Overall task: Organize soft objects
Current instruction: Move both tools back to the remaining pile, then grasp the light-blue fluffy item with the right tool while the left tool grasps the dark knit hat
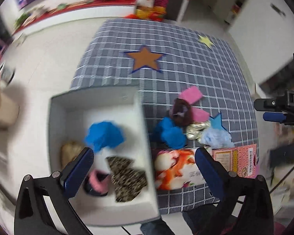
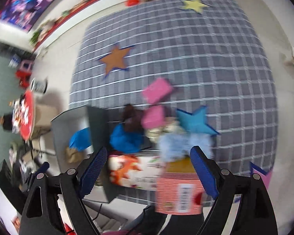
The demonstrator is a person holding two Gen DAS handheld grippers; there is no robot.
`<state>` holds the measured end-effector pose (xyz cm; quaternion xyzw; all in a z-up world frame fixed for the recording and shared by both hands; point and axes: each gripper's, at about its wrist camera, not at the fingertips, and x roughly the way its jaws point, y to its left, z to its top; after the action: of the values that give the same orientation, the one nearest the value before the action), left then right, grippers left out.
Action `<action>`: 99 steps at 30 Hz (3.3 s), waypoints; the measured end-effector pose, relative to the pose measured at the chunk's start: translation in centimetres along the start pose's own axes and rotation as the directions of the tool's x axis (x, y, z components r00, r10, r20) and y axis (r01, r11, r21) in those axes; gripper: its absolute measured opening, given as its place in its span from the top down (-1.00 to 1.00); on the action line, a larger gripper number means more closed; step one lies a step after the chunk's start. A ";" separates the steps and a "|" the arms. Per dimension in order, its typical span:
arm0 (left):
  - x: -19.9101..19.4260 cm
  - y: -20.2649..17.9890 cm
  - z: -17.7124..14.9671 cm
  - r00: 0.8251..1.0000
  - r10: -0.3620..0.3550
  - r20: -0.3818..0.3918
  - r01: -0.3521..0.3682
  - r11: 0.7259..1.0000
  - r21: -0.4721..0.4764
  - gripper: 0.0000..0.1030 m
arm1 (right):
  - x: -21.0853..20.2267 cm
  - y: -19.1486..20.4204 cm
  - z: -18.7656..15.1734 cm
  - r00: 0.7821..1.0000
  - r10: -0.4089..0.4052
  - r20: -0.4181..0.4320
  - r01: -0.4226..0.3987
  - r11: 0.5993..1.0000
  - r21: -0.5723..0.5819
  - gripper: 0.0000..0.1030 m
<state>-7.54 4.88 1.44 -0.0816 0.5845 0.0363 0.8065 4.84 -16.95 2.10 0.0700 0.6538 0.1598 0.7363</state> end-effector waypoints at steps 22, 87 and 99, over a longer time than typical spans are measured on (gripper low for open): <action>19.1 -10.0 6.6 0.904 0.304 -0.300 -0.159 0.892 0.423 -1.00 | 15.4 -6.6 3.2 0.888 -0.035 -0.458 -0.026 0.992 -0.125 -0.71; 26.7 -7.4 4.6 0.902 0.094 -0.422 -0.128 0.990 -0.052 -1.00 | 19.4 -11.5 3.7 0.948 -0.304 -0.091 0.269 0.922 -0.278 -1.00; 24.7 -8.6 8.3 0.940 0.136 -0.312 -0.121 0.990 0.067 0.09 | 17.8 -10.9 2.7 0.949 -0.291 -0.120 0.245 0.923 -0.298 0.14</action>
<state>9.33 -3.08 -18.65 -0.0293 0.7106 0.0618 0.7003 10.74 -21.11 -17.71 -0.1380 0.6857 0.1530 0.6981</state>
